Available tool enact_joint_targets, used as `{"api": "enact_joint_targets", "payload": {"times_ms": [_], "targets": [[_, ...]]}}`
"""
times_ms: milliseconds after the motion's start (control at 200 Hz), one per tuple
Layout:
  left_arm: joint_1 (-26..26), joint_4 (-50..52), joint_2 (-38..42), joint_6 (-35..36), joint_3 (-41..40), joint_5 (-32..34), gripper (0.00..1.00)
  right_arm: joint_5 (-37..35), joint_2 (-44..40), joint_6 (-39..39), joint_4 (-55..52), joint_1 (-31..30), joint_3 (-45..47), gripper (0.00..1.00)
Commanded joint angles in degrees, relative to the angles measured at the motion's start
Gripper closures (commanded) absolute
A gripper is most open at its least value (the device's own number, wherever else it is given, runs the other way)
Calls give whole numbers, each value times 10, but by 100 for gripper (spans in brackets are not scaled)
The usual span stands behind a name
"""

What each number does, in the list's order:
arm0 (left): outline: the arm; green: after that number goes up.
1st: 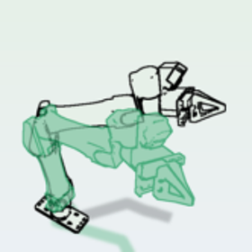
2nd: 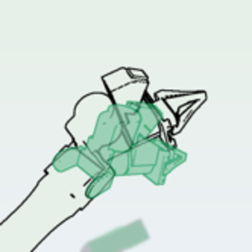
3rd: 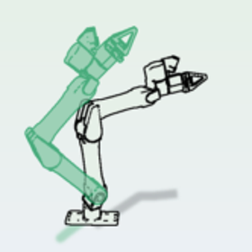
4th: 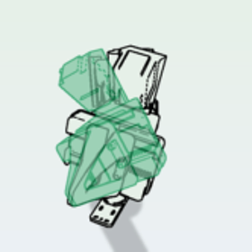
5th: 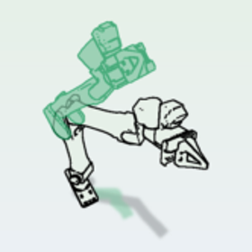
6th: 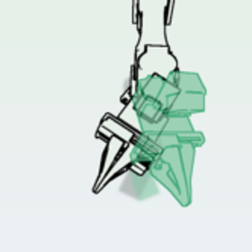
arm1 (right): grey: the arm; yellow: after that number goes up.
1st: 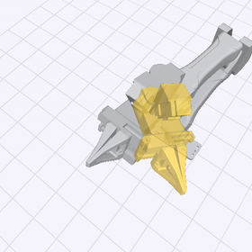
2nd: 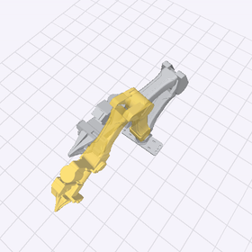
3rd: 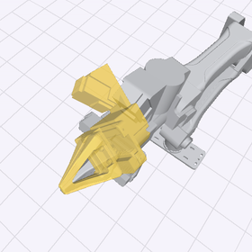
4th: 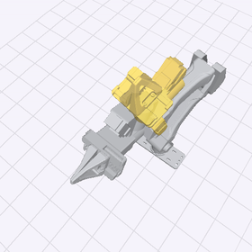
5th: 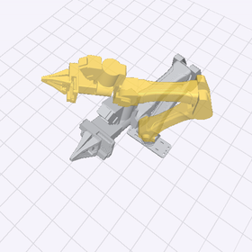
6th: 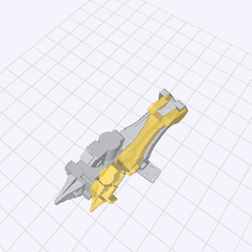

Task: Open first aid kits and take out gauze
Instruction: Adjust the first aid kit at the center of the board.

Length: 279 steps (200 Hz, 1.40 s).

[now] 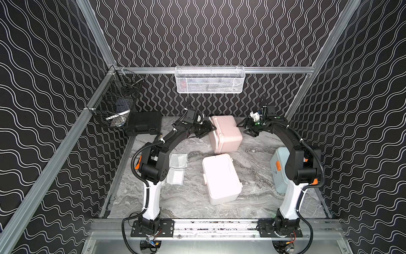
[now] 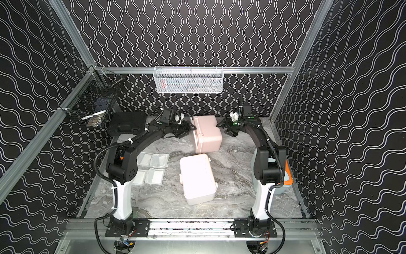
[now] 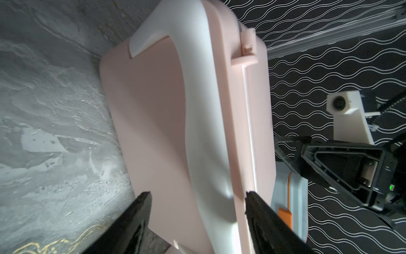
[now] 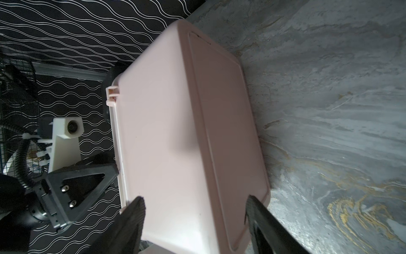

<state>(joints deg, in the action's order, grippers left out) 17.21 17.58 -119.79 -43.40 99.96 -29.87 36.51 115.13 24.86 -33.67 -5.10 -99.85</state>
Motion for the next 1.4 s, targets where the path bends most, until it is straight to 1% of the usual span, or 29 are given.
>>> {"api": "enact_joint_targets", "payload": {"times_ms": [0, 205, 435, 510, 606, 706, 801, 911, 1121, 1391], "targets": [[-3, -8, 11, 3, -3, -2, 29, 8, 0, -2, 9, 0, 0, 26], [-3, 5, 5, 11, -7, 8, 33, 6, -1, 0, 11, -1, 2, 26], [-7, 31, -1, 23, -2, 29, 46, 6, -3, -2, 9, 0, 2, 26], [-10, 34, 2, 25, -3, 34, 47, 6, -2, -2, 10, 0, 2, 26], [-14, 36, -2, 26, -2, 32, 53, 7, -2, -1, 10, 0, 3, 26], [-17, 25, -9, 21, -6, 25, 56, 7, -3, -1, 10, 0, 2, 26], [-18, -5, -18, 4, -13, 1, 65, 7, -5, -2, 9, 0, 3, 26], [-19, -24, -20, -7, -12, -8, 83, 6, -10, -3, 7, 0, 4, 26], [-18, -18, -11, -13, 34, -19, 100, -11, -35, -5, -10, 0, 5, 25], [17, 2, -38, -32, 150, -28, 100, -42, -90, 2, -26, 14, 9, 22]]}}
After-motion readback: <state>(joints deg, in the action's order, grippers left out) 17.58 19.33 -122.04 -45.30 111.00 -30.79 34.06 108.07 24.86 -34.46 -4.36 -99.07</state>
